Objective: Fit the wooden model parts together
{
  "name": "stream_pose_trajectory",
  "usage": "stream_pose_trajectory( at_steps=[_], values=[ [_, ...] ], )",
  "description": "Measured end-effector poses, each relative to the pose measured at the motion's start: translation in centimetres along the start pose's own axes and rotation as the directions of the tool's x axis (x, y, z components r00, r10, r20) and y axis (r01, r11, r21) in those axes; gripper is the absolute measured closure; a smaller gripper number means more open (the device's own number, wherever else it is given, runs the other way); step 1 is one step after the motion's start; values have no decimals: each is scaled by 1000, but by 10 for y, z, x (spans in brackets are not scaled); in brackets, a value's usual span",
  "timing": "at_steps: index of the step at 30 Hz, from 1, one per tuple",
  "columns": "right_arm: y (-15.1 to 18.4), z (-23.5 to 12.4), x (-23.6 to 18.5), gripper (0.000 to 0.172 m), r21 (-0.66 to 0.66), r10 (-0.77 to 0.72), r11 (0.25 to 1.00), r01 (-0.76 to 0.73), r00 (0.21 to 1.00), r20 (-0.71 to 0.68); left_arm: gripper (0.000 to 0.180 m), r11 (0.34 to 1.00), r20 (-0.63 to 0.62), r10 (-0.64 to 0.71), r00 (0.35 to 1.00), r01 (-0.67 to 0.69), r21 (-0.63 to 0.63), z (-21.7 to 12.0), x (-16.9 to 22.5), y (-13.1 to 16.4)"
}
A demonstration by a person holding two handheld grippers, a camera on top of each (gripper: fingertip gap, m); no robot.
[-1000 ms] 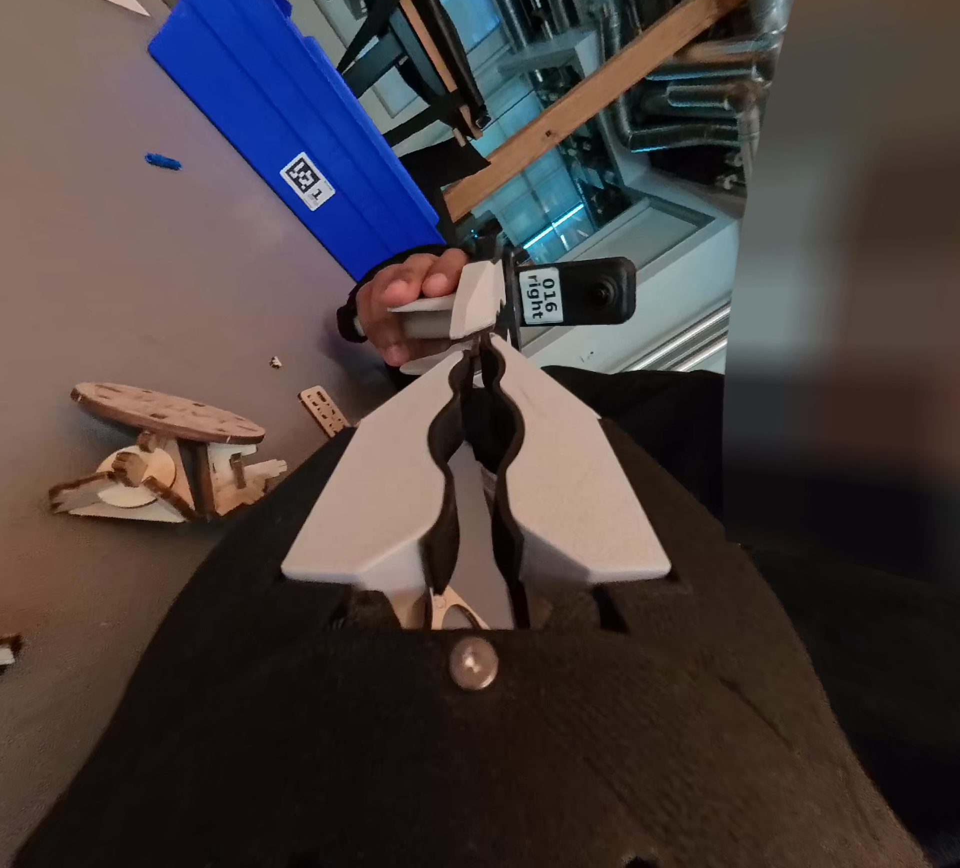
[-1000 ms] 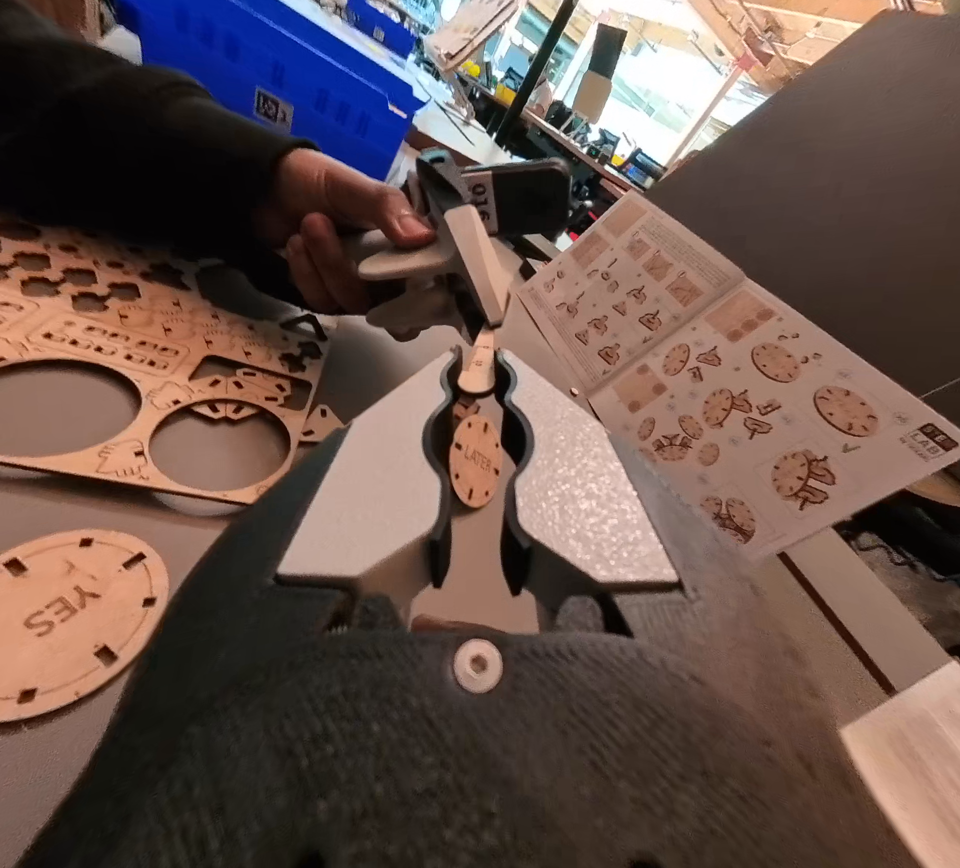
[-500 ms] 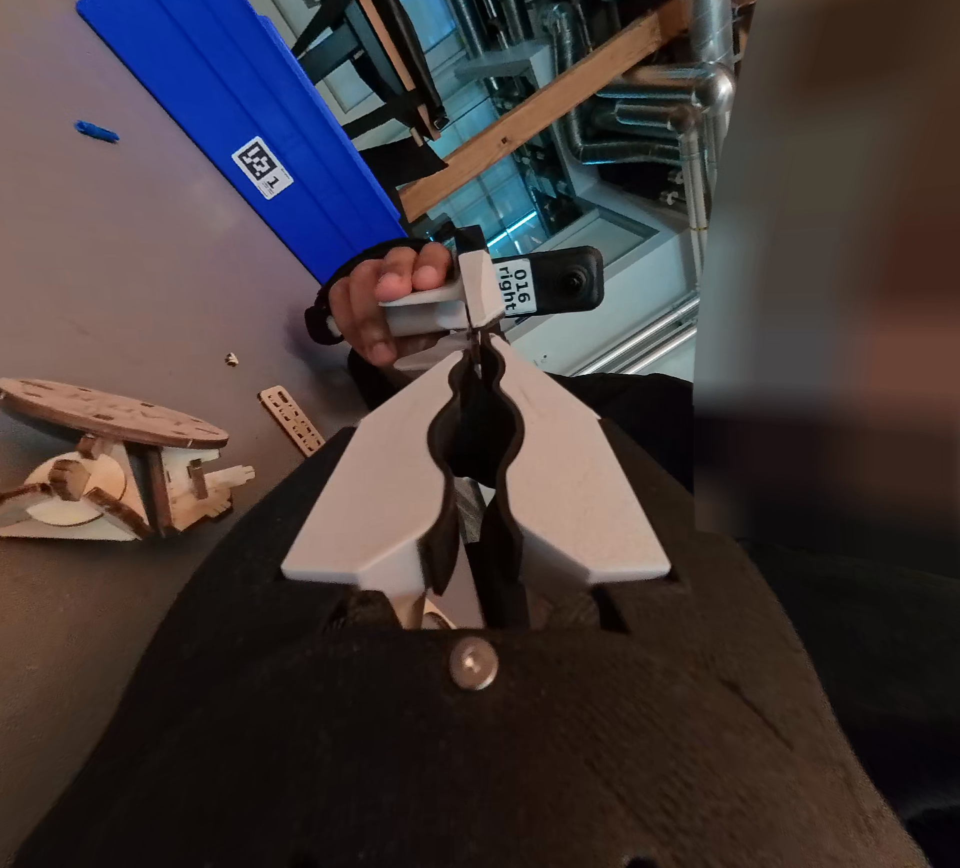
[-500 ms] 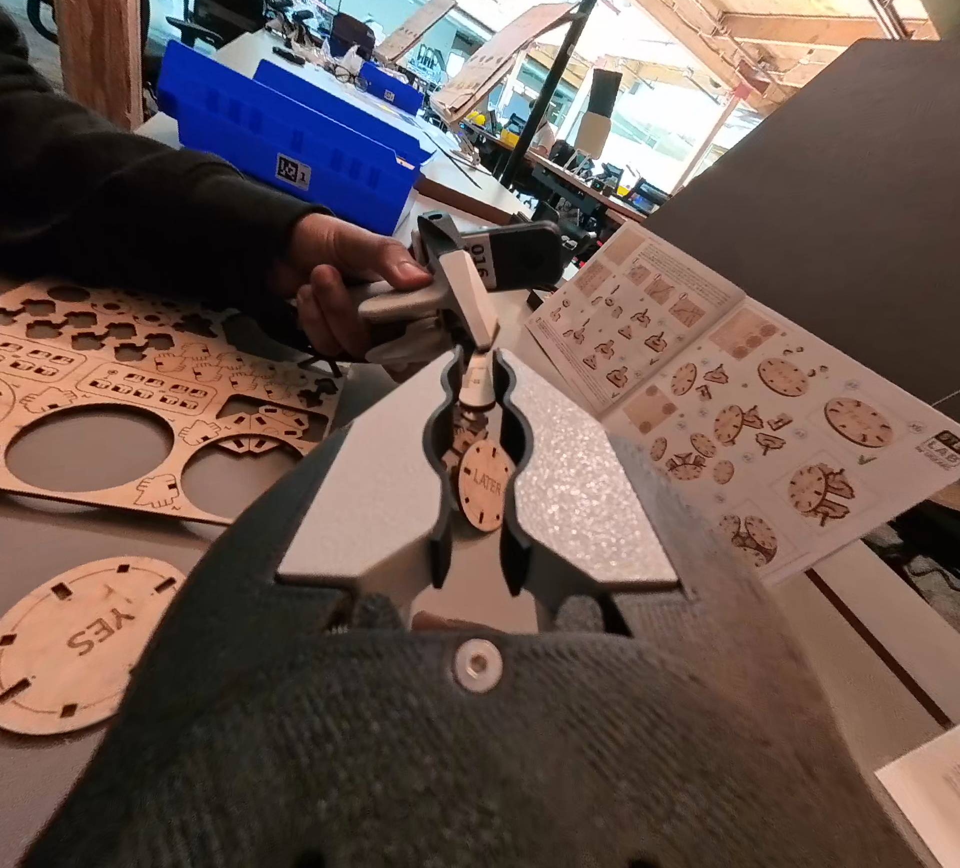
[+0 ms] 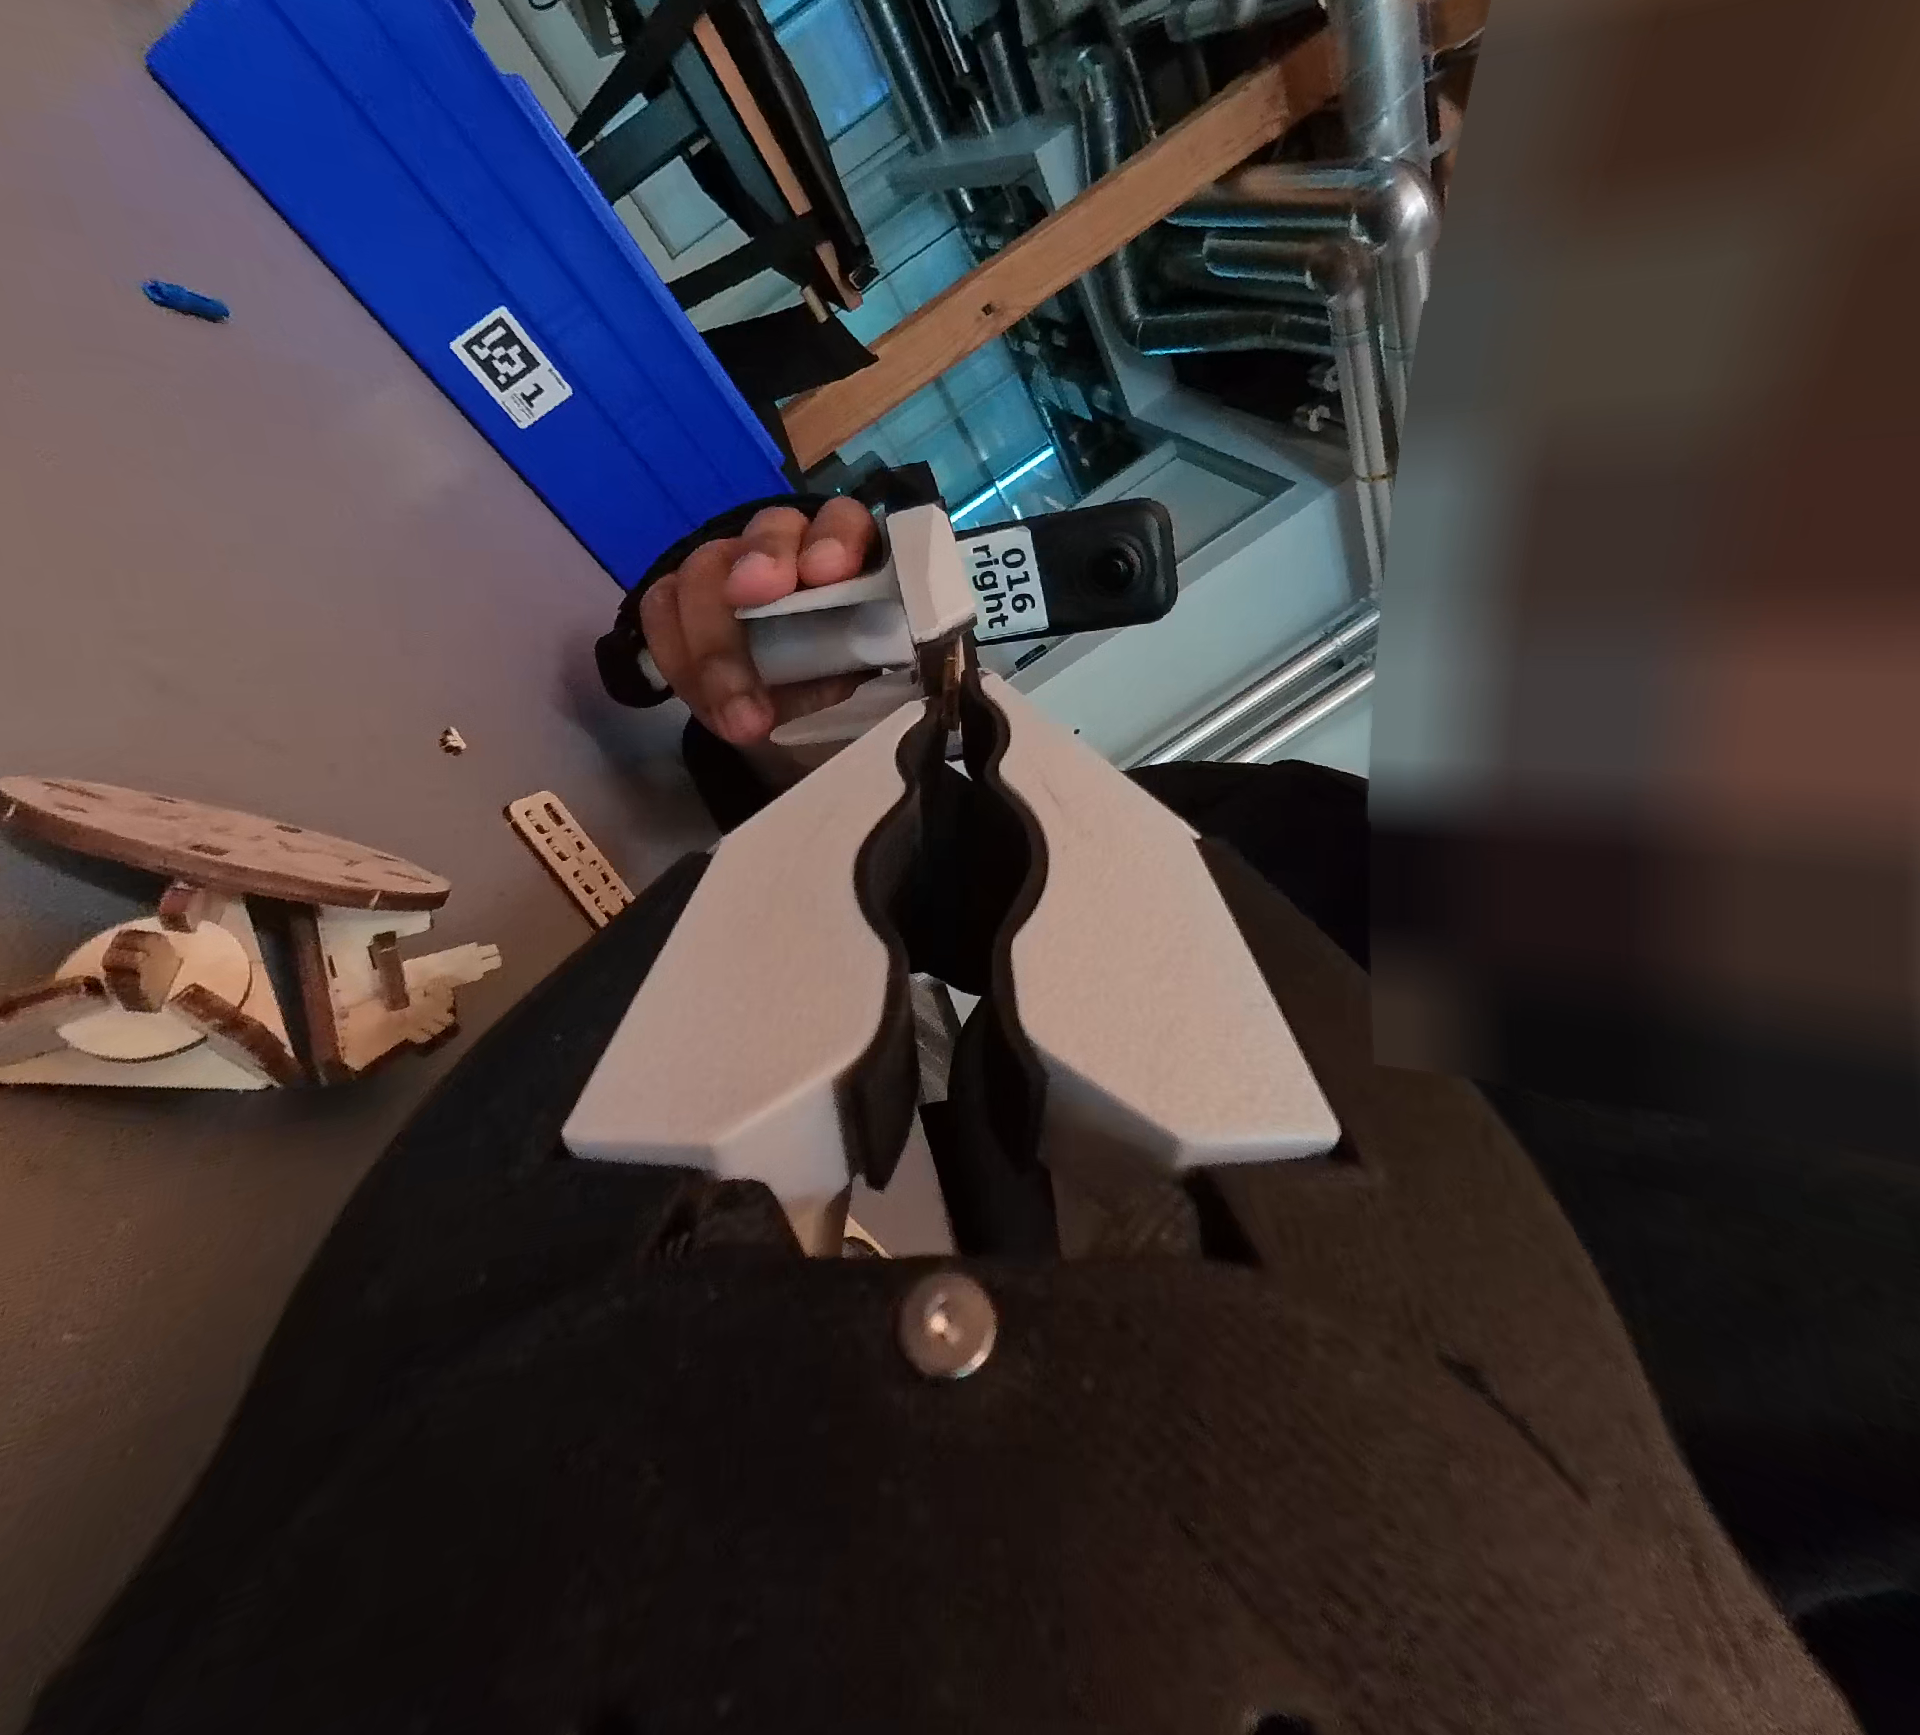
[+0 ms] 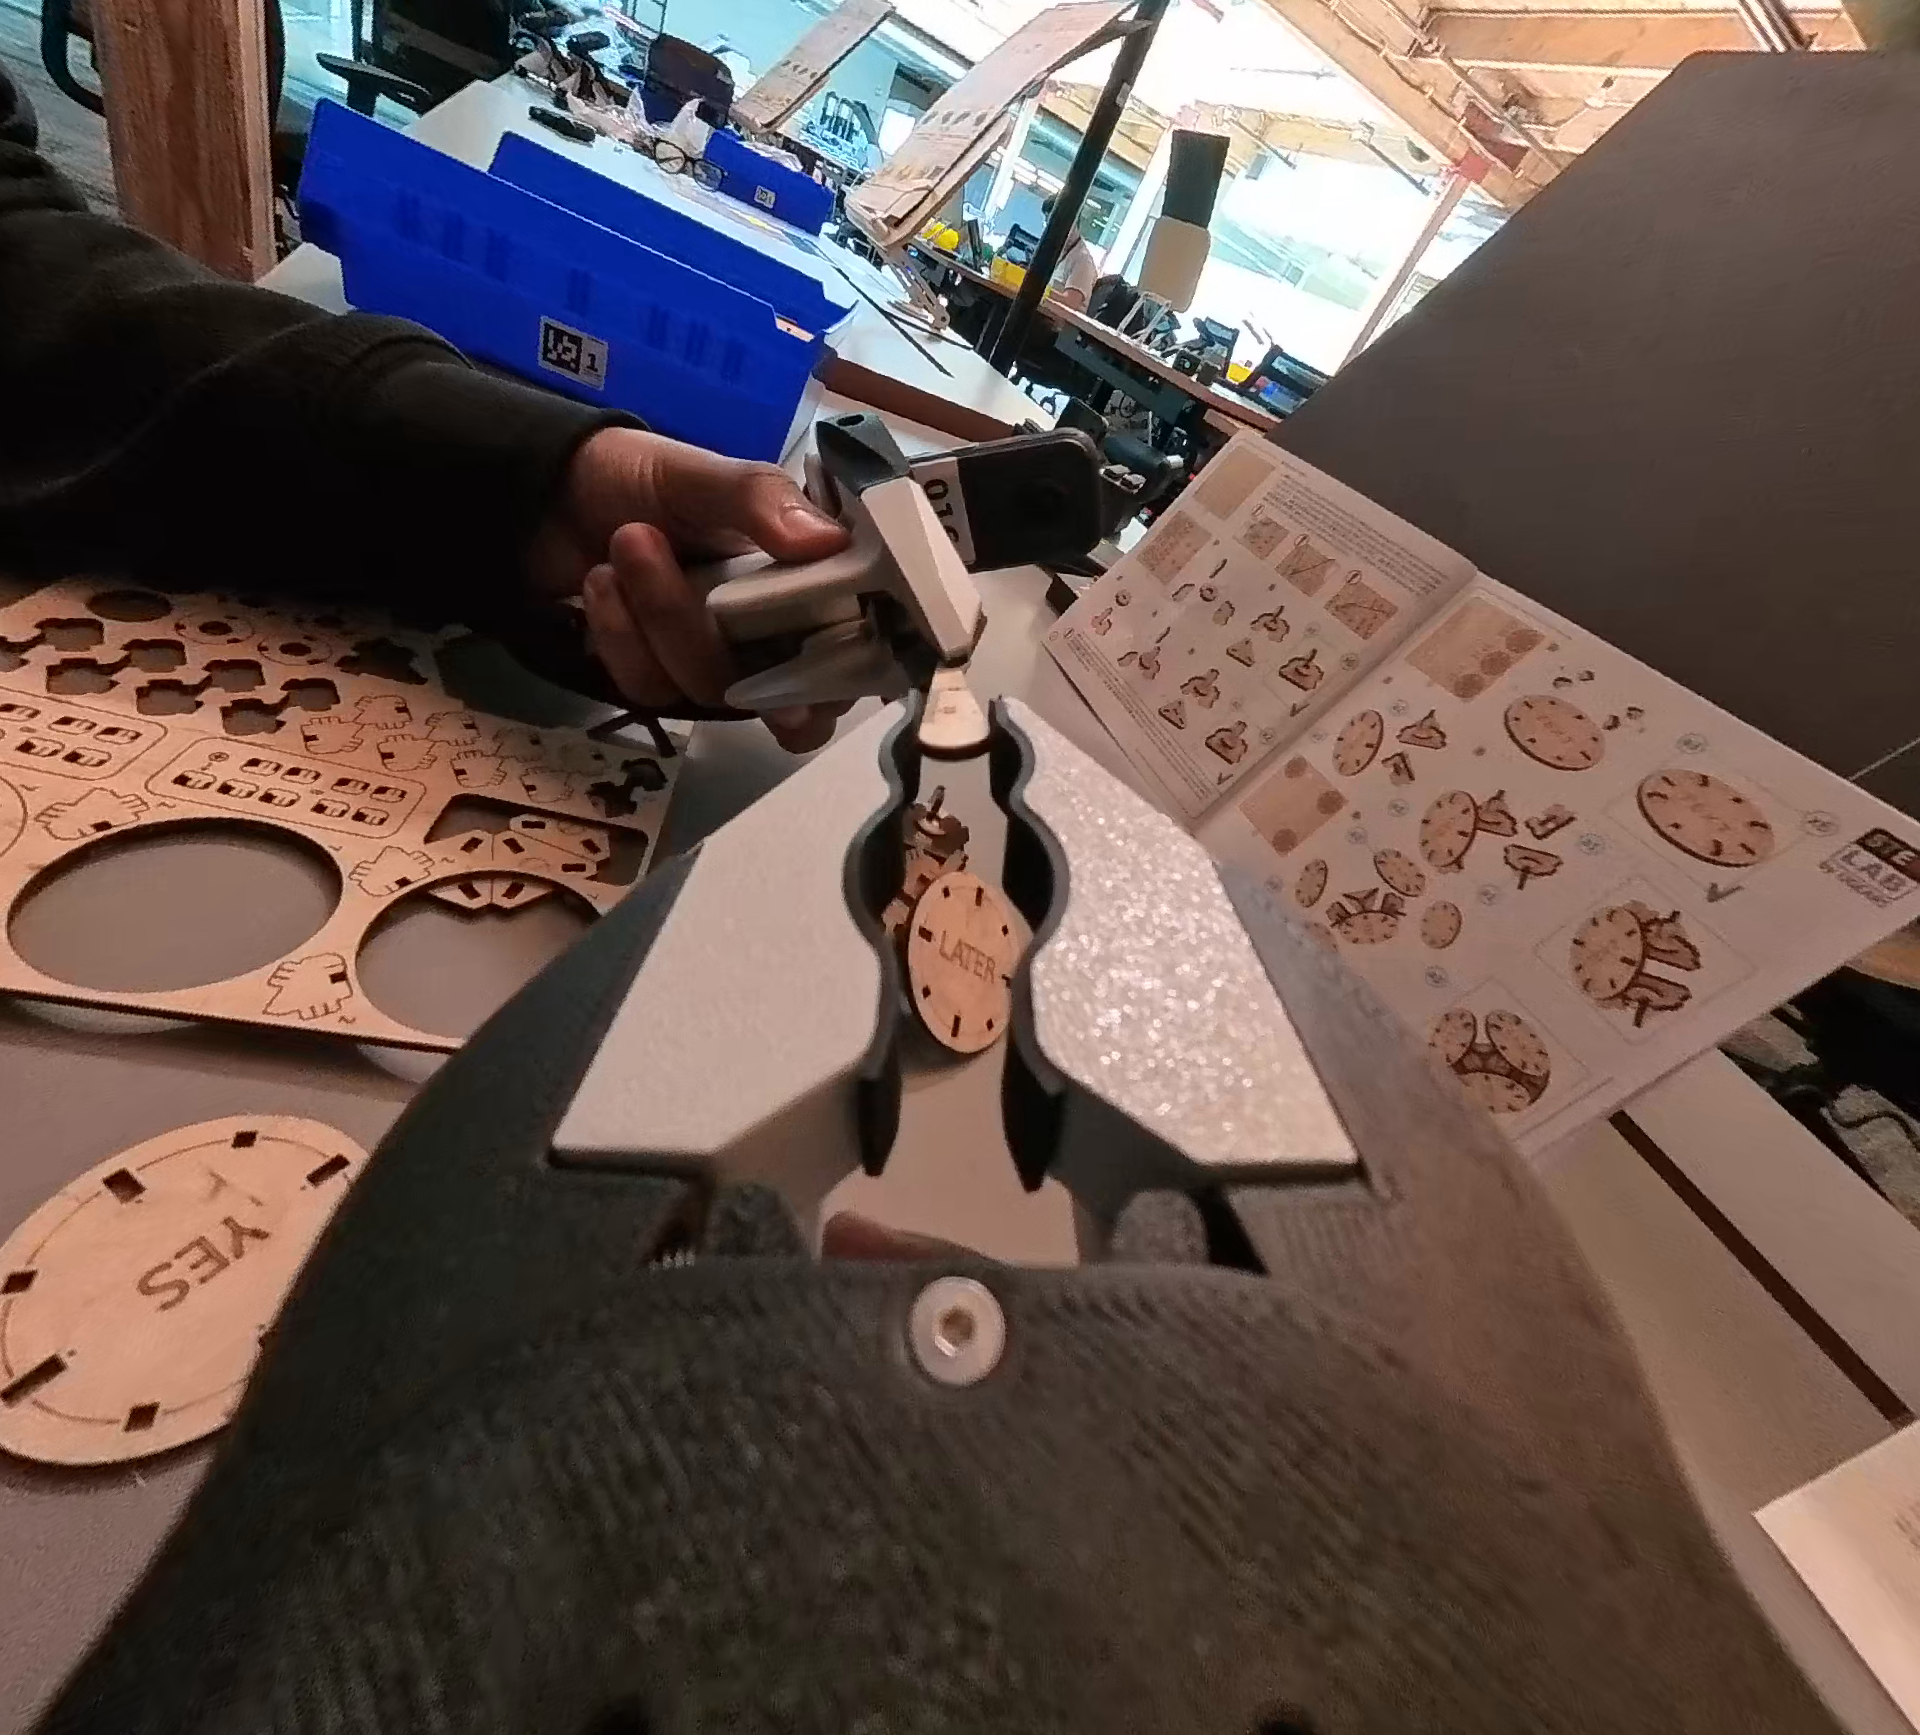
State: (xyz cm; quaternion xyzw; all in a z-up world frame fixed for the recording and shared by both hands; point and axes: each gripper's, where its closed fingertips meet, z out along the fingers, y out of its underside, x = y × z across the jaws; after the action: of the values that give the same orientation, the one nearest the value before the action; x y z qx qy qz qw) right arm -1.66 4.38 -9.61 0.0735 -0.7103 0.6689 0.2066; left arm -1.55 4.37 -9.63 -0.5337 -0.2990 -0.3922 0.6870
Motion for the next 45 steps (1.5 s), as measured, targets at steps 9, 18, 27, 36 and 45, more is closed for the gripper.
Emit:
stream_pose_trajectory(
  at_steps=[9,18,27,36,45],
  values=[
    [0,1,0,161,-27,35,999,-34,999,20,179,1000,3,-8,1000,8,8,-1,0,-2],
    [28,1,20,162,-203,99,973,-114,992,-83,151,989,426,85,901,-129,76,-48,-44,-31],
    [61,6,11,162,-374,146,914,-160,987,-65,149,987,687,160,709,-118,-108,-65,-99,-22],
    [79,2,1,162,-460,232,862,-214,973,-19,161,979,666,164,728,-37,-201,-50,-108,-6],
    [70,-1,12,162,-408,232,882,-236,971,-61,180,979,521,201,830,-155,-131,-33,-77,-16]
  ],
)
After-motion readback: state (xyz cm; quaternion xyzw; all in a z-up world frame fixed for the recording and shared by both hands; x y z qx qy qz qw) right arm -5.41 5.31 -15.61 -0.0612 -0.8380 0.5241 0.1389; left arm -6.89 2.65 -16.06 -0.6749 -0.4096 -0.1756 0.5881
